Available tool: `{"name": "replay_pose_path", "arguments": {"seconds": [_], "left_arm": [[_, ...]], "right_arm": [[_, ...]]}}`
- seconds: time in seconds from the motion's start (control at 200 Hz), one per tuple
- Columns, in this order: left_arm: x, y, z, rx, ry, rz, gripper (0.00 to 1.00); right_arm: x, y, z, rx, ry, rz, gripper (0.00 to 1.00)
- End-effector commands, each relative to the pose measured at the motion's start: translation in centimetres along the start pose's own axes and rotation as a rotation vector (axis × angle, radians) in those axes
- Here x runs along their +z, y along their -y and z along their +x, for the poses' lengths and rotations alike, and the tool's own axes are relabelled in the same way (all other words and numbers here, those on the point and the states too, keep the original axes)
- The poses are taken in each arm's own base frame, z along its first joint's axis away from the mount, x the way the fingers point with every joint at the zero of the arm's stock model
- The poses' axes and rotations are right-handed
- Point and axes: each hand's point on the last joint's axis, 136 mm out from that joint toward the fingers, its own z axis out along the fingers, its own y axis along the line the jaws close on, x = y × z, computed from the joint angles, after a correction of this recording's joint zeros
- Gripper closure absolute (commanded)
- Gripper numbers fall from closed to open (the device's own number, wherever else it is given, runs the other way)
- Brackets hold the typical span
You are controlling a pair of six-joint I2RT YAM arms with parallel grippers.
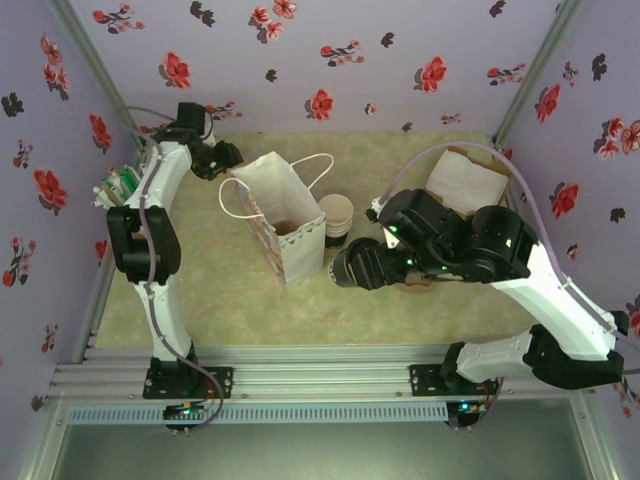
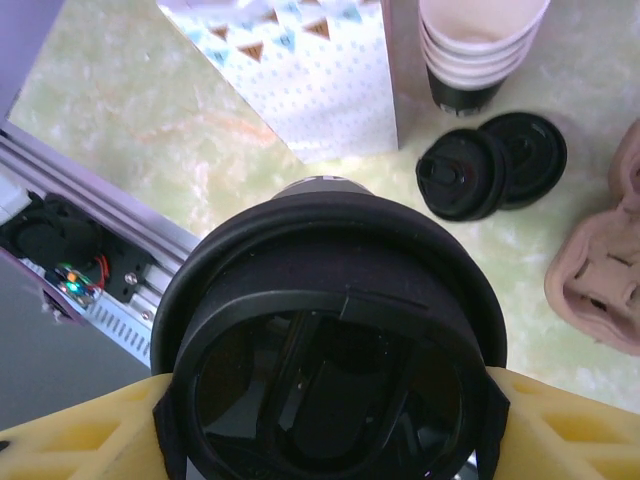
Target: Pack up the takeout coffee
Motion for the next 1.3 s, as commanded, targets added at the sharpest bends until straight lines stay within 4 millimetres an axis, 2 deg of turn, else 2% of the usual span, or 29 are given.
{"name": "replay_pose_path", "arguments": {"seconds": [0.0,0.125,0.265,0.52,0.83,1.145,1.295], "left_arm": [[0.7,2.2,1.6,0.057,-0.030,0.072,0.51],[0.6,2.3,3.1,0.056,-0.036,0.092,0.51],[0.4,2.9,4.8,0.061,-0.047,0.125,0.51],[-0.1,5.2,9.1,0.107,-0.076,0.171,0.51],[-0.6,7.7,13.4,0.159,-0.104,0.214,0.51],[-1.0,9.4,16.8,0.194,-0.120,0.250,0.51],[-1.2,10.3,17.8,0.213,-0.122,0.263,0.51]], "right_arm": [[-1.2,-0.3,-1.5,-0.041,0.051,0.011,0.32],[-2.0,-1.1,-3.1,-0.063,0.091,-0.002,0.32],[-2.0,-1.6,-4.5,-0.085,0.113,0.006,0.31],[-1.6,-2.0,-5.9,-0.101,0.129,0.003,0.30],[-1.7,-1.8,-6.7,-0.106,0.143,0.015,0.30],[-1.3,-0.2,-6.7,-0.103,0.120,0.079,0.30],[-0.7,-0.1,-6.6,-0.111,0.089,0.090,0.30]]}}
